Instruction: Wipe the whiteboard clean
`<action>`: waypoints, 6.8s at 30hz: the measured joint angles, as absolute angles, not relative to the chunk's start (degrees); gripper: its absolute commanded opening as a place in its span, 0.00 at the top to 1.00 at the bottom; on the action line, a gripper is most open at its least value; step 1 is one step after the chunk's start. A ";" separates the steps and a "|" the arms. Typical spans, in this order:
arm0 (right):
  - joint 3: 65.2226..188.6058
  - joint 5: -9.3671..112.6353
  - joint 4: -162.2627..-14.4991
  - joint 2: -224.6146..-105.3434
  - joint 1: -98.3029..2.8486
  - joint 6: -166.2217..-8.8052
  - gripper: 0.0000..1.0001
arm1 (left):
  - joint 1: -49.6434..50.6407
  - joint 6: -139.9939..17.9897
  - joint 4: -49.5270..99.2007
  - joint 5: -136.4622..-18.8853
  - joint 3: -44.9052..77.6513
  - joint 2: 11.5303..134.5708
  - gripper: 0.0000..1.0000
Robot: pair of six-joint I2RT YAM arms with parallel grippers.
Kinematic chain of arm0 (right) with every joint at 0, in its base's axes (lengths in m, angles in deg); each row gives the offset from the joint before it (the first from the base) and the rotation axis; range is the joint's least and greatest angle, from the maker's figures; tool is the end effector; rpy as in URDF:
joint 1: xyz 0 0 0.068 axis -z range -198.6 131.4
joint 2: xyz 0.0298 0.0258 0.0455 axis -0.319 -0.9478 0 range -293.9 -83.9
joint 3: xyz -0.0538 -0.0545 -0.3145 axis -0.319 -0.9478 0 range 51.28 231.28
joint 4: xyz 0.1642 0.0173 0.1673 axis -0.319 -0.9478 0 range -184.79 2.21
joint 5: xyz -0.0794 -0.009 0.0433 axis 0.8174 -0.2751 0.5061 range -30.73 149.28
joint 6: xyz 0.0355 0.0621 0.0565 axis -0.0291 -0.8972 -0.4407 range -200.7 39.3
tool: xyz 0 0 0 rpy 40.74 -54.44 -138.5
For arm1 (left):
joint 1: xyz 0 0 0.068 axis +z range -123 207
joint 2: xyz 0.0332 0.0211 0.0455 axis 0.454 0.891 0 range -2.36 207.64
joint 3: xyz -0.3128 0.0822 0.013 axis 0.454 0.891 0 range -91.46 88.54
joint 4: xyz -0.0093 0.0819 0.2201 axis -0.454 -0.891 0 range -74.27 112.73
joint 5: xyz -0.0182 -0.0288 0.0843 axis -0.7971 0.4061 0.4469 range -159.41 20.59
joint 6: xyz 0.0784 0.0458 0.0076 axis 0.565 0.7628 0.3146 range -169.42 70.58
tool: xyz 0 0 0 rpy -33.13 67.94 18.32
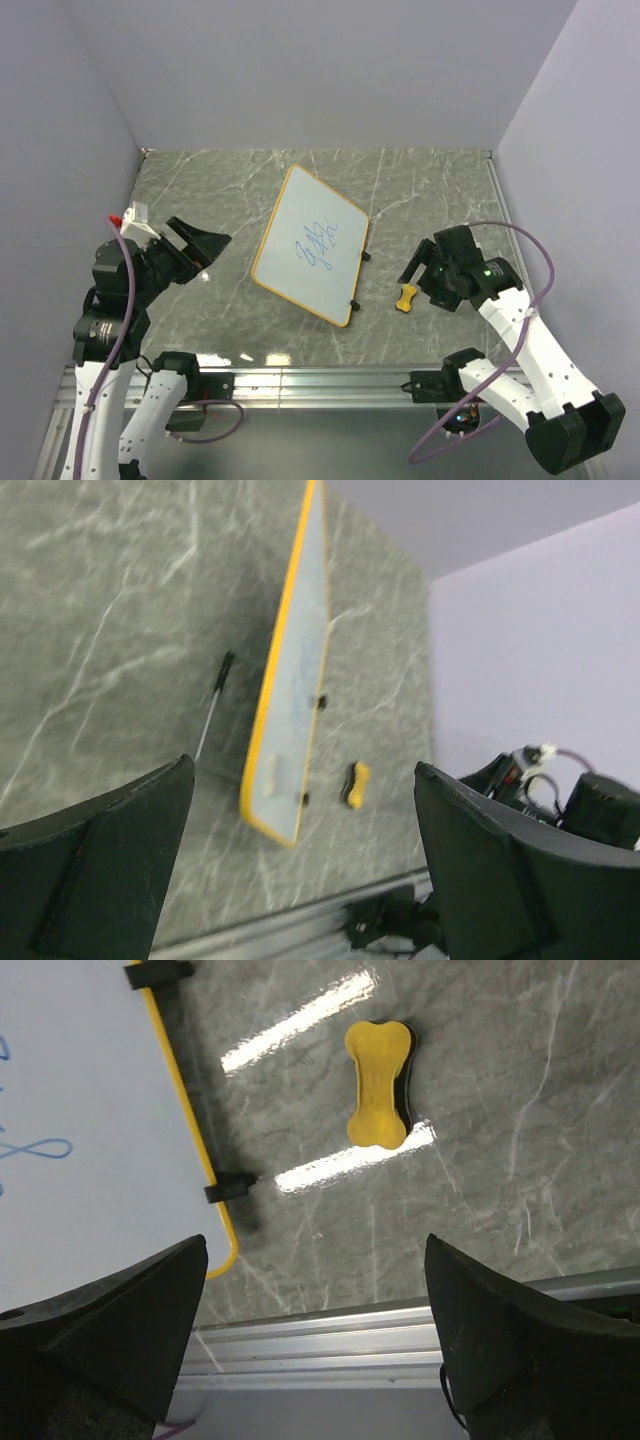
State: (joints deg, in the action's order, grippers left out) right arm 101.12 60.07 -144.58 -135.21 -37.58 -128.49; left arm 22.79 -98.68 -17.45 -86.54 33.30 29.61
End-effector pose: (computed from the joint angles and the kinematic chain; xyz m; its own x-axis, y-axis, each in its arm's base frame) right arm 0.1159 0.0387 0.2824 -0.7760 0.5164 -0.3622 0.3819 0.8417 0.3817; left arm 0.0704 -0.0294 0.3774 -0.4554 -0.6924 -0.5596 0.0095 0.6248 -0.7807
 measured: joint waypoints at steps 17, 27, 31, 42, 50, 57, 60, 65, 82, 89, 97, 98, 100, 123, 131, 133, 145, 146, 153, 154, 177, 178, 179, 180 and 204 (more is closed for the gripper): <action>98.26 63.13 -138.99 -151.53 -37.56 -131.11 0.27 | 15.62 -94.98 -29.89 -82.45 26.52 32.87 0.08; 98.98 64.01 -131.86 -164.54 -37.58 -128.31 0.33 | 14.53 -93.43 -31.90 -79.81 22.89 37.19 0.12; 98.98 64.29 -129.54 -168.15 -37.58 -127.16 0.36 | 14.53 -93.39 -32.75 -79.59 22.98 38.13 0.13; 98.52 64.90 -127.38 -171.12 -37.58 -124.05 0.87 | 14.53 -93.39 -32.75 -78.47 22.50 43.29 0.14; 99.07 64.90 -127.77 -170.59 -37.58 -121.93 1.00 | 14.53 -92.29 -30.08 -78.58 20.62 48.41 0.16; 105.06 61.84 -129.54 -168.47 -37.58 -118.61 1.00 | 14.33 -89.39 -23.46 -78.58 16.80 59.51 0.28; 110.96 57.67 -129.81 -168.28 -37.58 -116.90 1.00 | 14.16 -88.40 -19.07 -79.22 16.27 64.41 0.34; 123.27 49.71 -130.68 -169.72 -37.58 -114.39 1.00 | 13.85 -87.38 -9.28 -84.00 16.58 73.28 0.39; 135.68 36.16 -130.94 -181.70 -39.44 -113.80 1.00 | 8.30 -84.40 -2.57 -95.41 -0.19 99.40 1.00; 147.24 32.03 -129.02 -189.19 -44.91 -116.73 1.00 | 7.82 -83.07 -1.67 -94.86 1.67 98.35 1.00; 158.67 28.31 -127.71 -198.33 -49.71 -118.13 1.00 | 7.88 -83.99 0.49 -92.94 5.63 96.03 1.00; 158.32 28.16 -127.49 -198.44 -49.71 -118.15 1.00 | 7.86 -84.14 0.58 -92.83 5.63 96.03 1.00; 156.38 27.83 -126.24 -198.20 -49.69 -118.11 1.00 | 7.67 -84.10 0.14 -92.00 5.56 96.01 1.00; 127.94 36.51 -122.37 -188.25 -43.22 -114.46 1.00 | 6.22 -82.72 -5.56 -90.10 -0.58 98.07 1.00; 148.25 36.62 -128.34 -196.12 -43.27 -114.65 1.00 | 4.54 -81.58 -7.18 -88.11 -3.77 99.38 1.00; 155.53 36.34 -128.73 -199.16 -43.33 -114.85 1.00 | 3.91 -81.52 -7.77 -87.26 -4.78 99.73 1.00; 150.63 35.99 -121.57 -199.10 -41.80 -115.96 1.00 | 2.81 -81.80 -11.11 -82.95 -7.07 100.65 1.00; 146.72 36.29 -120.82 -197.52 -41.12 -115.96 1.00 | 2.81 -81.80 -11.20 -83.00 -7.20 100.67 1.00; 125.25 38.85 -117.76 -192.32 -35.99 -115.75 1.00 | 1.83 -81.39 -11.11 -83.46 -8.51 100.67 1.00; 124.82 38.26 -117.52 -192.21 -35.48 -115.99 1.00 | 1.65 -81.34 -11.02 -83.54 -8.67 100.67 1.00; 154.57 36.23 -123.27 -194.75 -44.58 -121.54 1.00 | 0.32 -79.75 -11.83 -82.73 -10.92 101.63 1.00; 153.41 36.12 -122.92 -194.35 -44.51 -121.54 1.00 | 0.32 -79.66 -11.83 -82.58 -10.92 101.65 1.00; 151.55 36.10 -122.18 -193.76 -44.42 -121.47 1.00 | 0.32 -79.62 -11.88 -82.47 -10.92 101.74 1.00; 149.45 36.23 -121.30 -193.00 -44.31 -121.36 1.00 | 0.34 -79.62 -11.94 -82.23 -10.92 101.74 1.00; 136.42 39.75 -120.56 -188.04 -42.15 -119.92 1.00 | -0.20 -79.60 -10.83 -82.82 -11.11 101.74 1.00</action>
State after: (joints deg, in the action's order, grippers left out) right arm 136.42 39.75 -120.56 -188.04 -42.15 -119.92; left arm -0.20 -79.60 -10.83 -82.82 -11.11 101.74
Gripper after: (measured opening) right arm 0.297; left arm 0.091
